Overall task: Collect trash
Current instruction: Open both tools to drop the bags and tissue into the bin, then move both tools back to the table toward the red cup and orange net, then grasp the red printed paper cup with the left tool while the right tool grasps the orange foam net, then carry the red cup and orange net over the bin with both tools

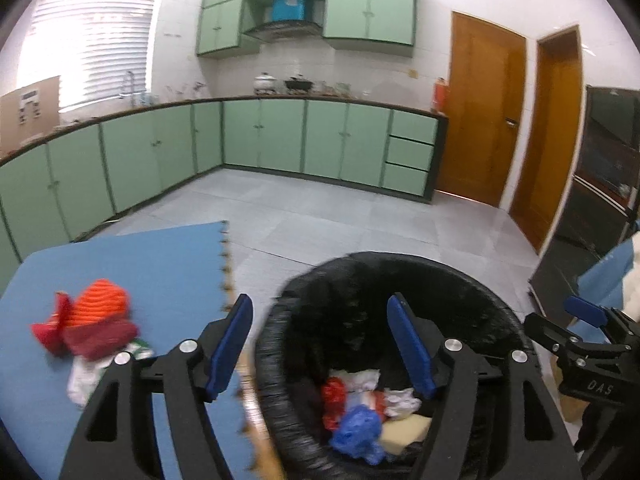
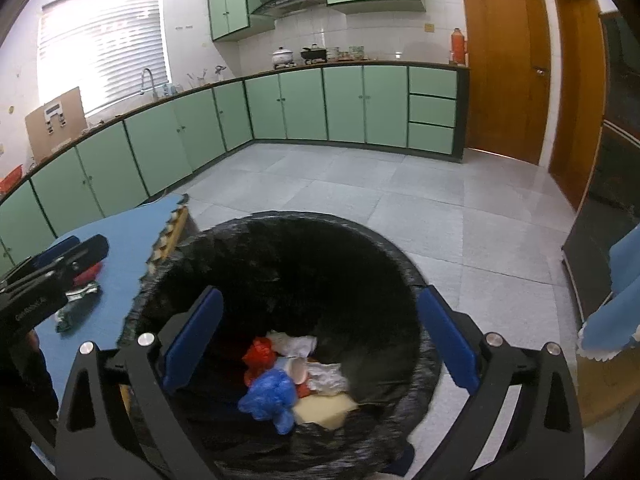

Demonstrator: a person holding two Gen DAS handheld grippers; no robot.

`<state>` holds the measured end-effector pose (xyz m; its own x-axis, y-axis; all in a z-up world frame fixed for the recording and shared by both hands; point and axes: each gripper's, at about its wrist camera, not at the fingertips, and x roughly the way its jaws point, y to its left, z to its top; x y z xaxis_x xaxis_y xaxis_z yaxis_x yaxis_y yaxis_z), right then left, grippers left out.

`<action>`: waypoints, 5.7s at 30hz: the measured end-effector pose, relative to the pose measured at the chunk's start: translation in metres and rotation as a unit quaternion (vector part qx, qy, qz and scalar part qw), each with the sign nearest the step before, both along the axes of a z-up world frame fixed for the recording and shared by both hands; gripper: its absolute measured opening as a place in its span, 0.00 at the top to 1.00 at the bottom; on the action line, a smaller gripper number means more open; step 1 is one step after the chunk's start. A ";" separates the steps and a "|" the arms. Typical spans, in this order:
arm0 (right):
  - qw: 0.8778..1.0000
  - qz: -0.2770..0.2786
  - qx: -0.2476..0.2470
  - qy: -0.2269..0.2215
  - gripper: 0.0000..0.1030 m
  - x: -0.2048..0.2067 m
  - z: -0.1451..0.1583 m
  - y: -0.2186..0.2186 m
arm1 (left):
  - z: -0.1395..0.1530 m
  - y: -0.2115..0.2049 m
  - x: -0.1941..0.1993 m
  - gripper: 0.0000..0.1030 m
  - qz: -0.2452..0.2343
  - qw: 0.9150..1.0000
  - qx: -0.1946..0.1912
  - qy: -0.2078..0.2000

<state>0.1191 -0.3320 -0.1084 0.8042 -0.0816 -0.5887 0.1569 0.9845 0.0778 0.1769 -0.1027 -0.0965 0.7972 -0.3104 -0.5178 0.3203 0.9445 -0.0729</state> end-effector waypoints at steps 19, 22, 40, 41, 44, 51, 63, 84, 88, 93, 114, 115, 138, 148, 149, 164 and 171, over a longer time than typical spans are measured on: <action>0.989 0.145 -0.008 -0.024 0.07 0.045 0.019 0.169 | -0.002 0.175 -0.031 0.32 0.182 0.983 0.038 -0.011; 0.986 0.163 -0.006 -0.014 0.07 0.053 0.014 0.192 | -0.007 0.191 -0.033 0.32 0.198 0.979 0.043 -0.010; 0.975 0.222 -0.005 0.027 0.07 0.100 -0.020 0.286 | -0.036 0.256 -0.013 0.32 0.241 0.970 0.042 0.013; 0.974 0.224 -0.005 0.028 0.07 0.102 -0.020 0.289 | -0.037 0.258 -0.010 0.32 0.241 0.970 0.039 0.014; 0.973 0.231 -0.010 0.026 0.07 0.113 -0.018 0.301 | -0.038 0.262 -0.002 0.32 0.240 0.970 0.035 0.015; 0.975 0.222 -0.007 0.025 0.08 0.132 -0.020 0.313 | -0.045 0.267 0.019 0.32 0.233 0.972 0.027 0.019; 0.977 0.210 -0.008 0.036 0.08 0.151 -0.032 0.309 | -0.069 0.267 0.065 0.32 0.215 0.975 0.025 0.057; 0.976 0.216 -0.010 0.036 0.08 0.160 -0.032 0.310 | -0.086 0.276 0.103 0.37 0.197 0.974 -0.009 0.110; 0.974 0.224 -0.009 0.034 0.08 0.162 -0.030 0.315 | -0.082 0.284 0.094 0.37 0.211 0.972 -0.010 0.103; 0.970 0.241 -0.007 0.034 0.08 0.168 -0.026 0.330 | -0.076 0.300 0.079 0.37 0.239 0.967 0.008 0.091; 0.957 0.272 -0.016 0.098 0.49 0.201 -0.054 0.386 | -0.077 0.330 0.066 0.37 0.286 0.954 0.023 0.086; 0.956 0.274 -0.017 0.099 0.52 0.201 -0.054 0.387 | -0.077 0.330 0.065 0.37 0.287 0.954 0.023 0.085; 0.955 0.291 0.031 0.054 0.99 0.179 -0.007 0.358 | -0.035 0.302 0.044 0.37 0.275 0.960 0.020 0.052; 0.955 0.292 0.042 0.021 1.00 0.161 0.022 0.338 | -0.014 0.287 0.030 0.37 0.267 0.963 0.017 0.035; 0.955 0.292 0.043 0.018 1.00 0.159 0.025 0.336 | -0.012 0.285 0.028 0.37 0.266 0.963 0.017 0.033; 0.958 0.281 0.044 -0.021 1.00 0.119 0.062 0.291 | 0.019 0.246 0.012 0.37 0.231 0.973 0.012 0.010; 0.965 0.259 0.040 -0.033 1.00 0.099 0.073 0.255 | 0.030 0.212 0.008 0.37 0.204 0.979 0.012 0.001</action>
